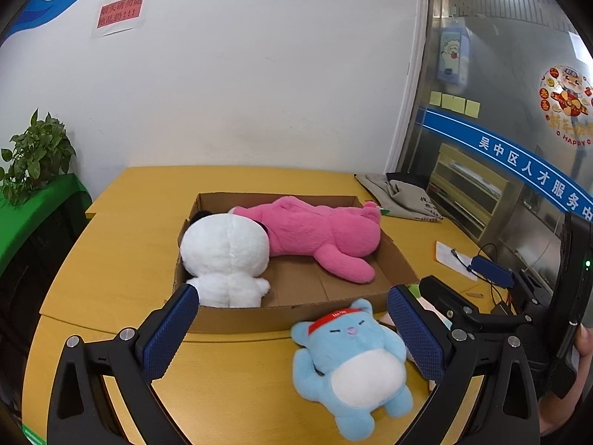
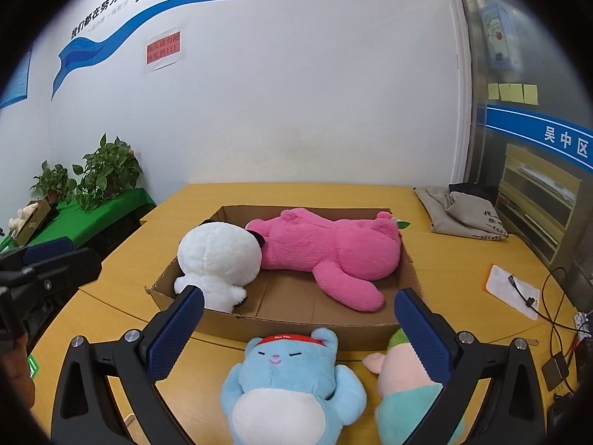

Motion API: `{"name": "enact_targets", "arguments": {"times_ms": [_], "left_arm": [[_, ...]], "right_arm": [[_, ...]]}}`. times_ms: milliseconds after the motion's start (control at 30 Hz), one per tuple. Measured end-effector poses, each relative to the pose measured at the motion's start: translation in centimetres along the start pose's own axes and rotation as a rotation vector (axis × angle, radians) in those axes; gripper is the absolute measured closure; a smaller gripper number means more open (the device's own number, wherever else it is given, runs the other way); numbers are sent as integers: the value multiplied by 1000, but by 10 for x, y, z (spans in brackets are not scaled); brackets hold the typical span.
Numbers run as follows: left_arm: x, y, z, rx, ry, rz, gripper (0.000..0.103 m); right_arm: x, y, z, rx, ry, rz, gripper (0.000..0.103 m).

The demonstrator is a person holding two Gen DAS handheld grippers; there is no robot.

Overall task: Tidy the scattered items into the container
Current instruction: 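Open both grippers and withdraw toward the light-blue bear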

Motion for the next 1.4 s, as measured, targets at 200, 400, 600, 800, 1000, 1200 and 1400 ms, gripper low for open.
{"name": "enact_targets", "arguments": {"times_ms": [200,400,600,800,1000,1200,1400], "left_arm": [[-11,-11,-1,13,-12,7,0],[-19,-19,6,34,-28,4,0],[-25,-23,17,61,-48,5,0],[-30,-29,25,78,-65,-7,0],[-33,-35,29,90,-68,-16,0],[-32,-40,36,109,-88,-36,0],[-25,-45,47,137,-96,-49,0]], "right_arm": [[-3,-7,-5,6,-2,-5,0],[-10,-12,-2,20,-8,-1,0],[-18,-16,3,31,-17,9,0],[-23,-19,7,39,-14,9,0],[-27,-22,11,51,-11,8,0],[-31,-26,14,55,-7,6,0],[-36,-32,18,63,-9,12,0]]}}
Point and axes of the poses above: each gripper's, at about its wrist camera, not at the fingertips, and z roughly the way its jaws point, x to its left, y to its top, the point moved 1 cm from there along z, roughly the way its jaws point, and after that the axes turned 4 degrees about -y, right-handed, at the moved point
